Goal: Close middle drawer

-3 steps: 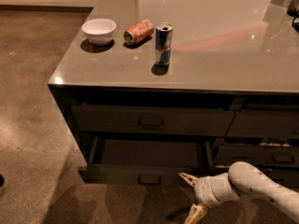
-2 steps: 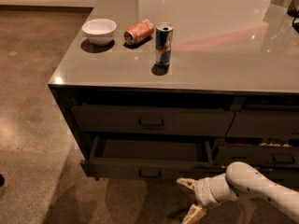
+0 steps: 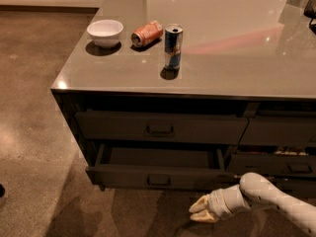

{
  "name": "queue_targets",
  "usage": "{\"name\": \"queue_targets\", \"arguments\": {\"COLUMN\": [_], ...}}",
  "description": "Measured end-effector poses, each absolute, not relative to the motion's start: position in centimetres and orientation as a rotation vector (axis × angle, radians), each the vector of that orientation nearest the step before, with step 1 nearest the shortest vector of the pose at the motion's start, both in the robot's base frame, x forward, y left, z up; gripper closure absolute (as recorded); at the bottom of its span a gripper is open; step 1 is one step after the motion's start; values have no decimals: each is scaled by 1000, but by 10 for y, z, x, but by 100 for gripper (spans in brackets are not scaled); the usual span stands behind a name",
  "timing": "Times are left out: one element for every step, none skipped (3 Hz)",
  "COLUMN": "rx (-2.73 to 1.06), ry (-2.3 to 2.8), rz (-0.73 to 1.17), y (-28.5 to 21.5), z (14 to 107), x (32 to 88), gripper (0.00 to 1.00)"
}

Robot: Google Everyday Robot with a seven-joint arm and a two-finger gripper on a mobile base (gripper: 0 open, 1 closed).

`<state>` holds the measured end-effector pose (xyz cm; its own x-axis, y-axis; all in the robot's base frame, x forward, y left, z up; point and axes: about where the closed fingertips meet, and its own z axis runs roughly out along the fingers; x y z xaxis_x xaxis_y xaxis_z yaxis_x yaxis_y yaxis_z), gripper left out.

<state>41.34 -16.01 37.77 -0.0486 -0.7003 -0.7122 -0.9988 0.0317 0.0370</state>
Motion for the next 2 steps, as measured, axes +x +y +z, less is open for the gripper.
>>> {"name": "queue_targets", "arguments": {"rx": [-1648, -1560], "ry": [1789, 1758], "rz": [682, 591], "y": [-174, -183], "z": [348, 329], "x": [446, 476], "gripper": [83, 100]}}
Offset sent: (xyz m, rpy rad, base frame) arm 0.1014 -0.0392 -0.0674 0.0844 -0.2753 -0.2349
